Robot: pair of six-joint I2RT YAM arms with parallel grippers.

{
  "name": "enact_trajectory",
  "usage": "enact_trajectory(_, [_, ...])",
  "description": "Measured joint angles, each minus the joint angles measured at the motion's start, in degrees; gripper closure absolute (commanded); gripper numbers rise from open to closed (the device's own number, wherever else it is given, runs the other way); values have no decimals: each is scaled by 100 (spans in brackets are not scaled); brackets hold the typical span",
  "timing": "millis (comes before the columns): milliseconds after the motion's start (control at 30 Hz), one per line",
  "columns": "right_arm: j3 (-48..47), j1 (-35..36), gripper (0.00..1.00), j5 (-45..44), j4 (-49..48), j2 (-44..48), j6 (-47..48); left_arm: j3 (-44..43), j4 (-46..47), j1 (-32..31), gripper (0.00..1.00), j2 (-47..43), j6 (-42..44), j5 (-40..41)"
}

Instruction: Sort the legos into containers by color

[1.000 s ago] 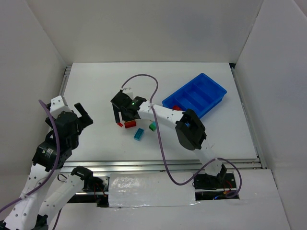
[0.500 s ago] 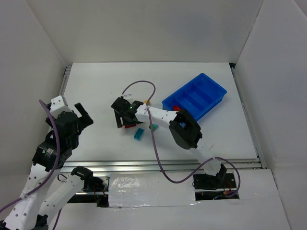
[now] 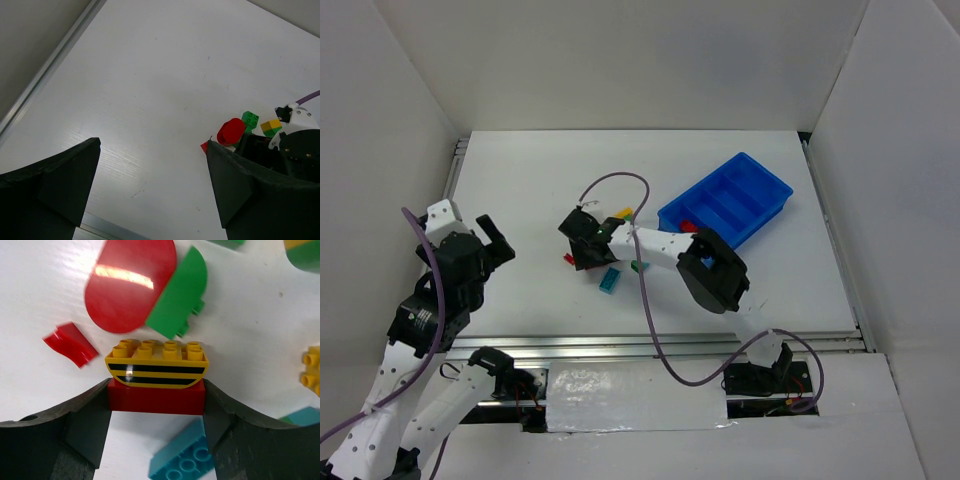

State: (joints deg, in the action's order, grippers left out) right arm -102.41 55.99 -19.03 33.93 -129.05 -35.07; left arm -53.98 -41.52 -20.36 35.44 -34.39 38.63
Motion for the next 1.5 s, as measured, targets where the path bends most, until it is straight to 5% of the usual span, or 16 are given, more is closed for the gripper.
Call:
enact_trajectory(267, [2017, 229, 89, 553, -804, 1950, 1095, -7, 24, 2, 1, 42, -2, -479])
enact_trajectory(567, [3547, 691, 89, 1497, -1598, 4837, 2258, -286, 673, 0, 0, 813, -151, -4247])
enact_trajectory(800, [4105, 765, 88, 1552, -1790, 5469, 2511, 35, 1394, -11, 3, 1134, -520, -6537])
enact_trajectory(1100, [4319, 951, 87, 1432, -2118, 5967, 2669, 387, 1628, -96, 9, 1471, -654, -7372])
enact_trajectory(1200, [4413, 953, 86, 1434, -2192, 6124, 2728, 466, 1753, -144, 20, 1539, -774, -7497])
enact_trajectory(1333, [4468, 979, 84, 1405, -2221, 6120, 2756, 503, 2000, -291, 59, 1558, -879, -7667])
enact_trajectory(1500, [4470, 1010, 82, 1226, -2282, 6109, 2846, 503, 2234, -363, 84, 1550, -981, -7700])
